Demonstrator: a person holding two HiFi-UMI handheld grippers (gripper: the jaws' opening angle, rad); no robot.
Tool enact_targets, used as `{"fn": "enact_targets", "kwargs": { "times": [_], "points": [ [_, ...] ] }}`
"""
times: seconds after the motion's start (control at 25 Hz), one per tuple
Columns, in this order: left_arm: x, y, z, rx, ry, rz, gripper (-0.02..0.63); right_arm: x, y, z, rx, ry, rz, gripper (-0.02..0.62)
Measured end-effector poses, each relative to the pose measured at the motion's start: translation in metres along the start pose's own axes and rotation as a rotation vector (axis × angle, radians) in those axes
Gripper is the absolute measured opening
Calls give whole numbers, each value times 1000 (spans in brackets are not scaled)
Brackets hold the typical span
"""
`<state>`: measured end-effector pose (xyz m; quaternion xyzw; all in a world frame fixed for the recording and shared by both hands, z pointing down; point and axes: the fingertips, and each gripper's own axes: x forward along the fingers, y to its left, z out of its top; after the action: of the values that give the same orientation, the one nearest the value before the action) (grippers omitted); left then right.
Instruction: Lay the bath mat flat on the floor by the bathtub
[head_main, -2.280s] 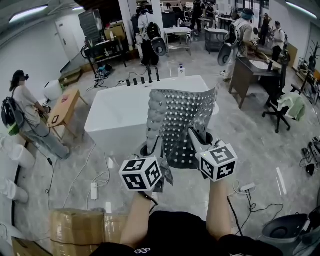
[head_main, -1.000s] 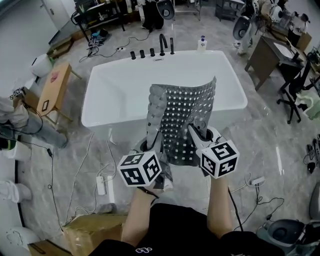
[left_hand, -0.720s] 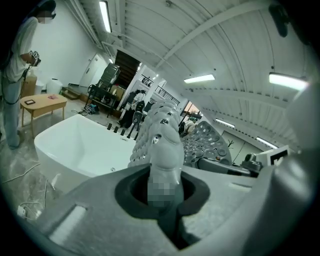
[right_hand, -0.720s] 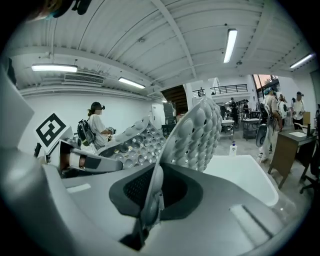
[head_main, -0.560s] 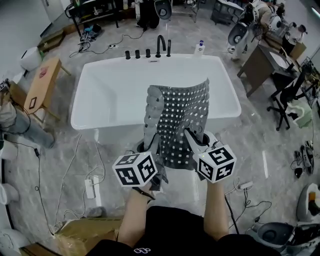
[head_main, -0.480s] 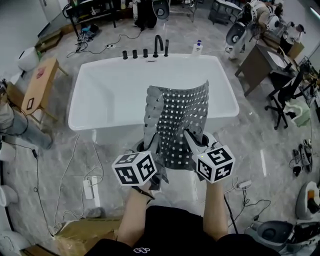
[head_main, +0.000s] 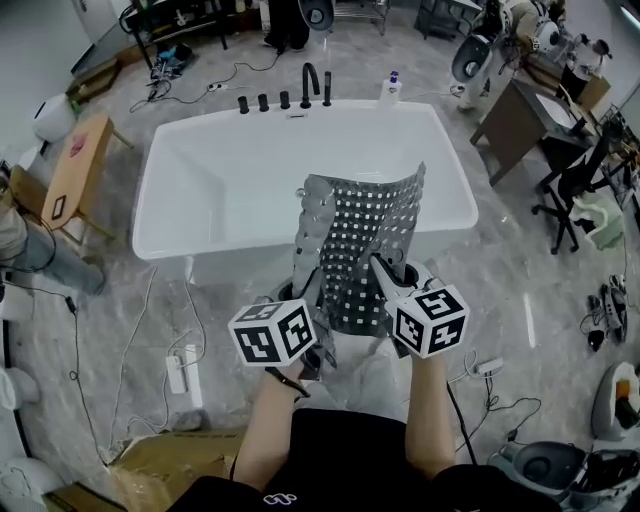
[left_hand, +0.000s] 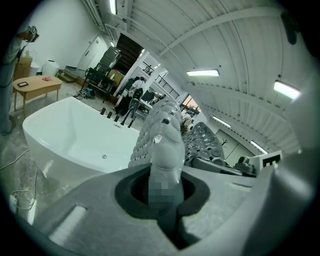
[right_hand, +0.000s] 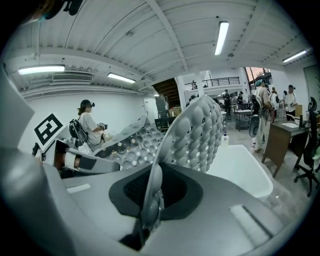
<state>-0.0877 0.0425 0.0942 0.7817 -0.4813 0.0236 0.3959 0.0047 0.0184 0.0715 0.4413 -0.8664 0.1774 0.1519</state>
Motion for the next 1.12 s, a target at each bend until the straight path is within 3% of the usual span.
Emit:
{"fn": "enact_targets", "kwargs": {
  "times": [0.28,0.52,0.72,0.96,1.12],
  "points": [
    [19,6,11,-24,-45,127,23,31,-9,4,-12,20,151,20],
    [53,-9,6,-59,-53,212,23,36,-52,-2,-9,44,252,20],
    [90,-26,-8,-95,-47,202,23,31,-115,-11,5,54,217,20],
    [110,-4,-24,-121,32,161,23,48,-121,-33,32,118,164,20],
    [125,13,-28,-95,95,118,23,57,-125,-54,93,136,90,20]
  ]
}}
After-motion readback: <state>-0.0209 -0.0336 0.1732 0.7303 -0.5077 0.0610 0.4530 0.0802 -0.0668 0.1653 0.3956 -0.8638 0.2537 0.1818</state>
